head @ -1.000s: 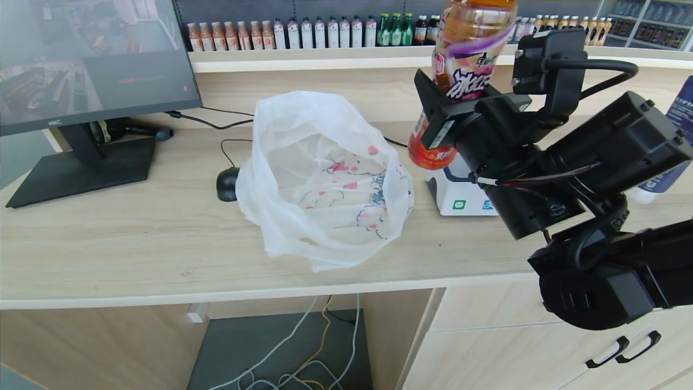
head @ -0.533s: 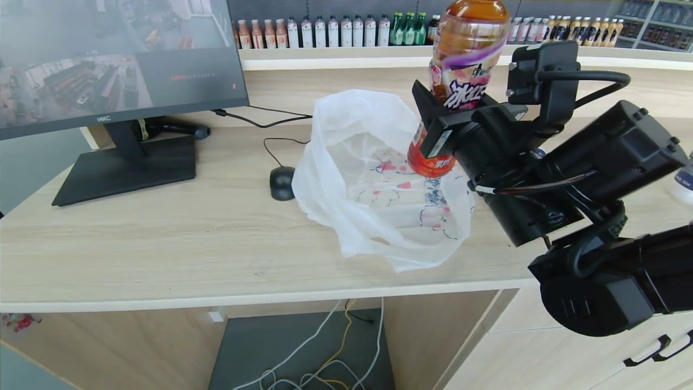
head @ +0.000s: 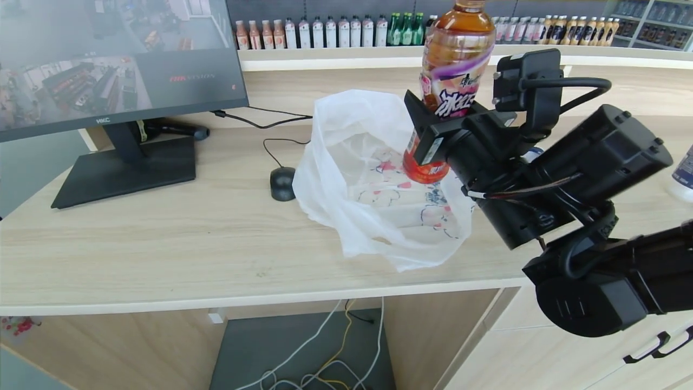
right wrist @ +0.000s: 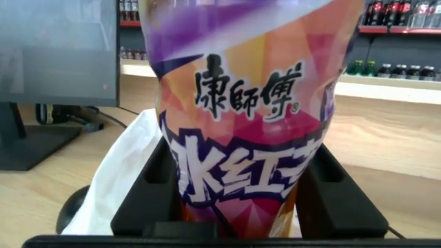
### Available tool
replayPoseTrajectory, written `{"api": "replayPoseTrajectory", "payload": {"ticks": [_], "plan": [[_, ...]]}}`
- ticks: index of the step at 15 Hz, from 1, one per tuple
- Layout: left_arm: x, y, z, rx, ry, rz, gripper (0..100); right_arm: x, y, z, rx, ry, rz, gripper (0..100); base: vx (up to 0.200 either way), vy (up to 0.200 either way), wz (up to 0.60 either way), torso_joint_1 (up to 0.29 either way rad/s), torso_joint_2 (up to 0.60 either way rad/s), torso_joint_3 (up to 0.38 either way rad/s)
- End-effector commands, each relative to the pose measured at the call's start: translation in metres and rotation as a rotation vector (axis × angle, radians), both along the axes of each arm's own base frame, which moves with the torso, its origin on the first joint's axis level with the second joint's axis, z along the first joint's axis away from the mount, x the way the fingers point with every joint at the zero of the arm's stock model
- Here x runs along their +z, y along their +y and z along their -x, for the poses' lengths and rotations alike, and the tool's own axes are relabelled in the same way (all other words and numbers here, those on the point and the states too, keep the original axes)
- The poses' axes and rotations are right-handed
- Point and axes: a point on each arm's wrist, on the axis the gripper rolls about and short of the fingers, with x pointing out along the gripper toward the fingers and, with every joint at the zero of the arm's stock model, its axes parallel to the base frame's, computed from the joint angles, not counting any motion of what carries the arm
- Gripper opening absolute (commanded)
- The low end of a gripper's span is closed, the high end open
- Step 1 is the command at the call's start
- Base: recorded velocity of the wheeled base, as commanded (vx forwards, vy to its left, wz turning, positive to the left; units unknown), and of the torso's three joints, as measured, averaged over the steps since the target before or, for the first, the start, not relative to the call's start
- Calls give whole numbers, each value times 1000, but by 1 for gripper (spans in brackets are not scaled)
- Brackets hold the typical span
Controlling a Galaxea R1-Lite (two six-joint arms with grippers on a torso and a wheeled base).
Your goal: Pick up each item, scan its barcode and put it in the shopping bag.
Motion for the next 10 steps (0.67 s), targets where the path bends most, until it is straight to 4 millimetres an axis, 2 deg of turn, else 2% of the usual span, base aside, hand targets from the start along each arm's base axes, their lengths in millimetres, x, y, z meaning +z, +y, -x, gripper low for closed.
{"api": "replayPoseTrajectory", "payload": {"ticks": [1, 5, 10], "plan": [[0, 0, 0, 0, 0, 1, 100, -1, 3, -4, 9, 20, 1, 0, 0, 0, 0, 0, 0, 0], [0, 0, 0, 0, 0, 1, 100, 7, 6, -11, 20, 55, 8, 0, 0, 0, 0, 0, 0, 0], [0, 0, 0, 0, 0, 1, 100, 12, 20, -29, 23, 99, 42, 0, 0, 0, 0, 0, 0, 0]]}}
